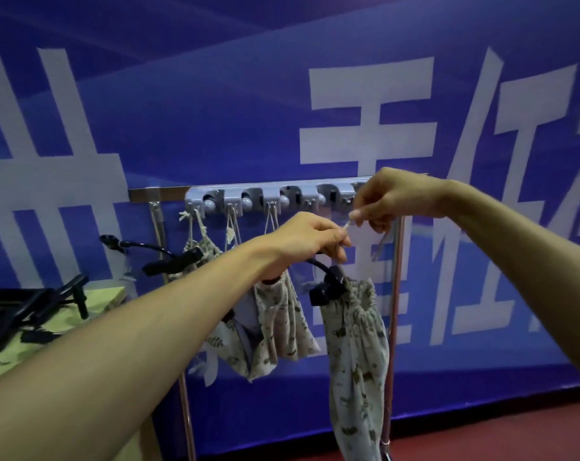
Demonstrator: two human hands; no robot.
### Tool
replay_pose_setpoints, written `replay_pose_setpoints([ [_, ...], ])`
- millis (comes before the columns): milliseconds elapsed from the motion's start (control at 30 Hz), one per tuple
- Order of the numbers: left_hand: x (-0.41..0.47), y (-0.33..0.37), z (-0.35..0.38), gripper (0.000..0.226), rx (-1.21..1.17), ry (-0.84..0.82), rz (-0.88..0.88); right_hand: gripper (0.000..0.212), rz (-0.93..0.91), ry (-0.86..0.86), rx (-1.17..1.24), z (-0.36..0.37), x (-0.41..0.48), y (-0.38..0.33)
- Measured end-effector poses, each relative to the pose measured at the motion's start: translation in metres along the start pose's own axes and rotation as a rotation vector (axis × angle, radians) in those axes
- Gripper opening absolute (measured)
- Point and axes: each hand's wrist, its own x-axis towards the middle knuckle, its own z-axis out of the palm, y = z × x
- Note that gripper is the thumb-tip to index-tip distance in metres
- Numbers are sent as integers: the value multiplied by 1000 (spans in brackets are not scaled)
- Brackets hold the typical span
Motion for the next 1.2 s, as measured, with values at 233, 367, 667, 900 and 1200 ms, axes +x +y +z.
replay_pose_setpoints([
  [233,55,-18,-14,24,-9,203,-27,22,-67,293,-33,5,52,26],
  [367,72,-37,-23,27,43,339,-81,17,-47,404,-74,22,87,31],
  [667,107,-60,-32,20,57,553,-212,19,55,498,-28,42,136,40],
  [900,112,-75,-22,22,163,435,-270,18,173,277,401,50,130,47],
  [1200,81,-67,-51,25,206,356,-264,25,246,416,160,47,109,30],
])
